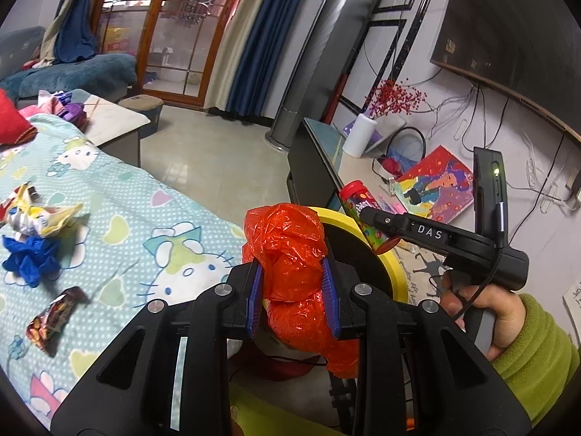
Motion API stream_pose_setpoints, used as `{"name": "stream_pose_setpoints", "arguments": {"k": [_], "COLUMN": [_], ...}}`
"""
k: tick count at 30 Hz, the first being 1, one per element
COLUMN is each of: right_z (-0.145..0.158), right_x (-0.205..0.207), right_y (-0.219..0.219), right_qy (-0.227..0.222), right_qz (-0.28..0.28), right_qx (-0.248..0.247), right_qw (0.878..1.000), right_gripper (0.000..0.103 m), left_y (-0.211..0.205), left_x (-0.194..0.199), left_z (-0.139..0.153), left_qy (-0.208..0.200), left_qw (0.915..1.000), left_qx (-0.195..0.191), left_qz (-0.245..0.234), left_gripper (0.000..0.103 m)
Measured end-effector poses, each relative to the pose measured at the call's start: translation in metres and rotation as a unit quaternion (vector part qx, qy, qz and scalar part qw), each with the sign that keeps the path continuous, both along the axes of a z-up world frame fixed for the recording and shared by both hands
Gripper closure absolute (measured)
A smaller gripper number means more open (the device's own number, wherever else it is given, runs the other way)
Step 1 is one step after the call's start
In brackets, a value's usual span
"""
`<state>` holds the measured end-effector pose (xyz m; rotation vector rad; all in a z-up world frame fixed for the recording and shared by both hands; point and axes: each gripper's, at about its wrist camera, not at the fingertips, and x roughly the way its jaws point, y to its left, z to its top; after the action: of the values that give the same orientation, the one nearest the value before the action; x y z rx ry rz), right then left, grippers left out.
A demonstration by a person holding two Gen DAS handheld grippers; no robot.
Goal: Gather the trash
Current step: 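Carry the red bag and red tube over the yellow bin with both grippers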
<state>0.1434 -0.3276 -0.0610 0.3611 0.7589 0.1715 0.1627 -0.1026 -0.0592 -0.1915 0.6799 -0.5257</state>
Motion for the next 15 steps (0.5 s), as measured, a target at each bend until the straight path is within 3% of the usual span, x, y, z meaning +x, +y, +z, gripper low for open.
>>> {"name": "stream_pose_setpoints", "arguments": {"k": [15], "right_z": [-0.020], "right_x": [0.004], "right_y": [-0.026], "right_qy": [0.026], "right_qz": [-0.022], "right_qx": [0.014], "right_qw": [0.999], "right_gripper": [0.075], "left_y": [-0.040], "left_x": [0.021], "left_z": [-0.019], "left_qy": [0.000], "left_qw": [0.9984], "left_qx": [0.046], "left_qz": [-0.034], "left_gripper": [0.082]}}
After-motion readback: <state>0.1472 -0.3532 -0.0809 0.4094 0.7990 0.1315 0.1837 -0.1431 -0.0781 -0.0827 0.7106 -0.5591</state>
